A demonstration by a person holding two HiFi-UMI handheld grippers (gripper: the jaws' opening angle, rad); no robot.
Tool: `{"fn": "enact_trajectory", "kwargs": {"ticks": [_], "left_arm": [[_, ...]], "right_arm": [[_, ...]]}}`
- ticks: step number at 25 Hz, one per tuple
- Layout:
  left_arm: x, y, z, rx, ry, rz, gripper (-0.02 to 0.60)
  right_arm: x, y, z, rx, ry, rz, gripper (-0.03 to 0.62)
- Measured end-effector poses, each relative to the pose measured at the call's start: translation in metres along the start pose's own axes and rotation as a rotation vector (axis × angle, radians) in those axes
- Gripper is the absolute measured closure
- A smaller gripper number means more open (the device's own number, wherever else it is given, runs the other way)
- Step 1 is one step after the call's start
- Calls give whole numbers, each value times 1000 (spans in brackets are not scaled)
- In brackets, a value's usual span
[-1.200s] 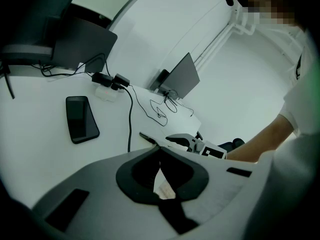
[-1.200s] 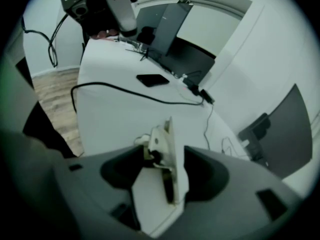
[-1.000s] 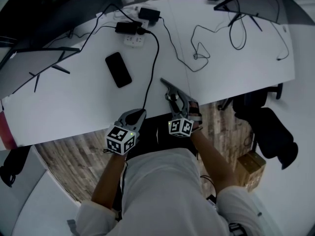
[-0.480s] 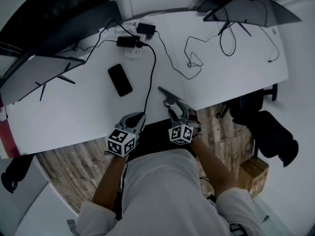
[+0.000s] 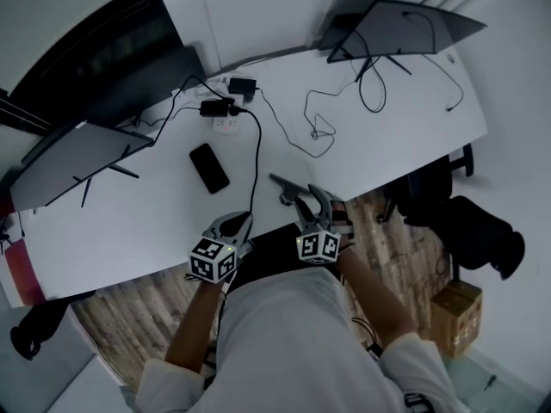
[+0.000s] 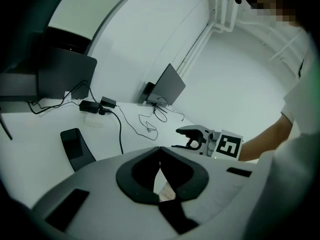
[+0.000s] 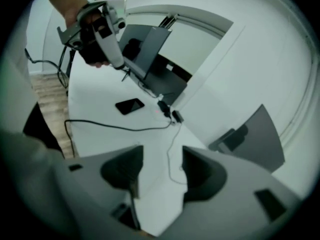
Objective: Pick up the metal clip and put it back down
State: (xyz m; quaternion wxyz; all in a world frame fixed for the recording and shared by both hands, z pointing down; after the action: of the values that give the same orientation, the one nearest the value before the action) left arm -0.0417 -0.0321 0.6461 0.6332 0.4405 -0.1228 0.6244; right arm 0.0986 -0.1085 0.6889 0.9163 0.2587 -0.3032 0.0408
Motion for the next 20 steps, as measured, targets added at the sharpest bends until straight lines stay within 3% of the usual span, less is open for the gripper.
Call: {"fn": "enact_trajectory", "kwargs": {"ticks": [3,9,20], "left_arm": [[-4,-4,-4,0,-5,13,549],[-13,-14,-10,-8,-36,28,549],[-3,-47,-27,-57,-73,29,549]], "right_arm": [[-2,-12,-11,34,-1,-14,346],[-3,-29,-34,97,-10,-31,431],[11,-28,-76,94,-51,-49,526]]}}
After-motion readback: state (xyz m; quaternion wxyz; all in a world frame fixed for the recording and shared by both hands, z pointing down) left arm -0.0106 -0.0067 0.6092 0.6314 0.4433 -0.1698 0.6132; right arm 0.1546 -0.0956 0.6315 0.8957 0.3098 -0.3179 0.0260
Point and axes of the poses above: the fingertips, and each gripper's own axes: z forward along the fingers, y to its left, x out of its underside, the point moved 2 cm from there along -z, backward along the fingers, and after that the axes turned 10 degrees about -x, right-handed, at the moved point
